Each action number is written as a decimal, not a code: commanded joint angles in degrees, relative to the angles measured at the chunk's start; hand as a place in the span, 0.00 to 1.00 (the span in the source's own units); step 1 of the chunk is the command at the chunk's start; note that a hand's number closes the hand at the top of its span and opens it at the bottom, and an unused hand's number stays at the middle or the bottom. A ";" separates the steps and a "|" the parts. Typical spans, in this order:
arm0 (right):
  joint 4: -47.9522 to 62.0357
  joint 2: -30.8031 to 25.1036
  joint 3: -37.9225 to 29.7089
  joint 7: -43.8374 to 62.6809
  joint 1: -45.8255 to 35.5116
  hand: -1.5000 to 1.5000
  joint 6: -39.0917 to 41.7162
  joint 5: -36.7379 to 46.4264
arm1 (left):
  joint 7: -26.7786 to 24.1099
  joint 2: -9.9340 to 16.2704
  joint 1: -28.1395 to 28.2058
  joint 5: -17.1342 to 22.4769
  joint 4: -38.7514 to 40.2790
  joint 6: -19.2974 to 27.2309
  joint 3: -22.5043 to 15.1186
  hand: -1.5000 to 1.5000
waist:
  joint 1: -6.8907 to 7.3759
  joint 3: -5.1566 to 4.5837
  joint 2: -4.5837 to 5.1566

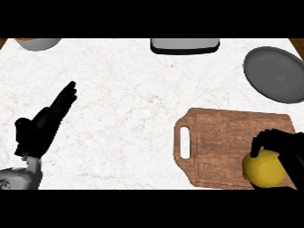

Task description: Pick the lemon from the cutting board and place it in the pan

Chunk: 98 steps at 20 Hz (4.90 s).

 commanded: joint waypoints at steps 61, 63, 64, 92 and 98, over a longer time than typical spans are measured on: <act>113.93 -5.52 -44.44 -46.37 -57.29 0.00 -18.64 -15.11 | -1.21 -5.54 -4.76 -4.08 1.71 -5.52 0.87 0.50 | 6.76 0.53 2.77; 114.11 -4.83 -47.46 -49.07 -55.85 0.00 -18.38 -18.17 | 0.26 -5.45 -4.96 -4.20 0.51 -5.19 0.86 0.50 | 6.98 0.68 2.89; 114.17 -5.53 -48.50 -49.17 -56.56 0.00 -16.48 -19.30 | 0.79 -5.90 -6.18 -4.40 2.46 -5.13 0.69 0.50 | 6.11 0.60 2.97; 112.58 -13.54 -53.88 -72.12 -34.11 0.00 16.62 -27.35 | 1.61 -6.63 -4.98 -5.65 0.79 -3.81 1.34 0.50 | 3.57 0.52 1.60; 110.94 -12.08 -53.29 -74.98 -31.20 0.00 14.84 -27.82 | 1.00 -5.18 -4.58 -4.60 1.64 -5.33 2.95 0.50 | 3.39 0.46 1.52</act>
